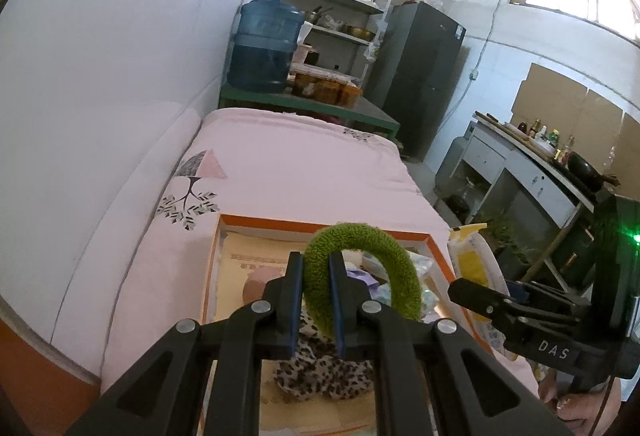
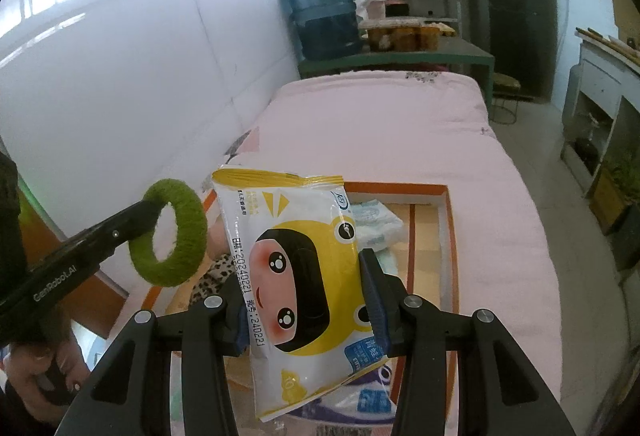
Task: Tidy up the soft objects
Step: 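Lift and carry the green ring and yellow wipes pack over the box lid, then lower both items into the box lid and open both grippers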
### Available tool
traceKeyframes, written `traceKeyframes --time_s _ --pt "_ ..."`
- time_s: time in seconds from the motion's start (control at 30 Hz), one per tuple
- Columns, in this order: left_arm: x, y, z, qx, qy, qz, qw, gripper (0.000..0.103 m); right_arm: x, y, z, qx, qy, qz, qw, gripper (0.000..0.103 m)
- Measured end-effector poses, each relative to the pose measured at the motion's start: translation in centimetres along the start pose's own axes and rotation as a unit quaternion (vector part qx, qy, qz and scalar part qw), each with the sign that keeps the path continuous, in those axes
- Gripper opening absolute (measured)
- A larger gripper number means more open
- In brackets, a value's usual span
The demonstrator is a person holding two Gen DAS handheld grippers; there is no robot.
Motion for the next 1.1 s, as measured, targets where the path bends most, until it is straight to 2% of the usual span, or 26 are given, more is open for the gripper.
traceKeyframes --time_s 0.67,1.1 --pt "1.4 1.6 -5.0 0.052 -0.023 -0.012 0.9983 0.013 0.4 0.1 -5.8 0.036 0.017 0.031 0.999 0.047" --pt "1.6 2.3 -6.1 0.065 -0.027 -0.012 0.9975 0.013 0.2 0.4 -7.2 0.046 0.021 0.031 0.998 0.047"
Point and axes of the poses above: each gripper's, at about its wrist camera, not at the fingertips, and z roughly against the way its jaws point, x to its left, y to its underside, the point moved 2 cm from there along -z, roughly the way its jaws point, and after that the axes turned 1 degree about x, right-handed, at the moved point
